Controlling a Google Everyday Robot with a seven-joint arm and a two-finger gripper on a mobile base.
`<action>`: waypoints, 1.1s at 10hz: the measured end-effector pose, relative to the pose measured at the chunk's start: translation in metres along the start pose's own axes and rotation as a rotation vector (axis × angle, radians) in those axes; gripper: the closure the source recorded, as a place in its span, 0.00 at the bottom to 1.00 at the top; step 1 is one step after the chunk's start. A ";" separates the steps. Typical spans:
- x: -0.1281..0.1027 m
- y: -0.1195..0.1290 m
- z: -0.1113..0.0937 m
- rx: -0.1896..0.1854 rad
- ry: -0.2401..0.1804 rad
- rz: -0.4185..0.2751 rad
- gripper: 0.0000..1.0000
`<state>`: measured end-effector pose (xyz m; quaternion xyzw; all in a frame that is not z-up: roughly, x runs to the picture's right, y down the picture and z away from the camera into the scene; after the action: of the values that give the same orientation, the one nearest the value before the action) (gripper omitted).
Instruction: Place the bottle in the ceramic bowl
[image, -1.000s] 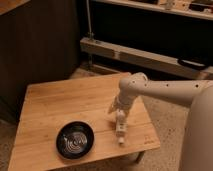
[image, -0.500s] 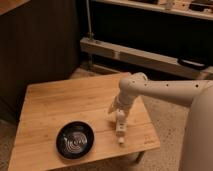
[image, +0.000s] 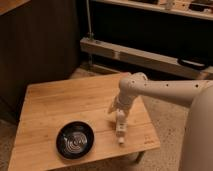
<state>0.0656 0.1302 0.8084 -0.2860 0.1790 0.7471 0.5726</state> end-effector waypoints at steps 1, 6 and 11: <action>0.000 0.000 0.000 0.000 0.000 0.000 0.35; -0.011 0.023 -0.060 0.147 -0.018 -0.036 0.35; -0.025 0.050 -0.154 0.256 -0.010 -0.055 0.35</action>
<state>0.0561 0.0052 0.7025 -0.2117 0.2619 0.7036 0.6258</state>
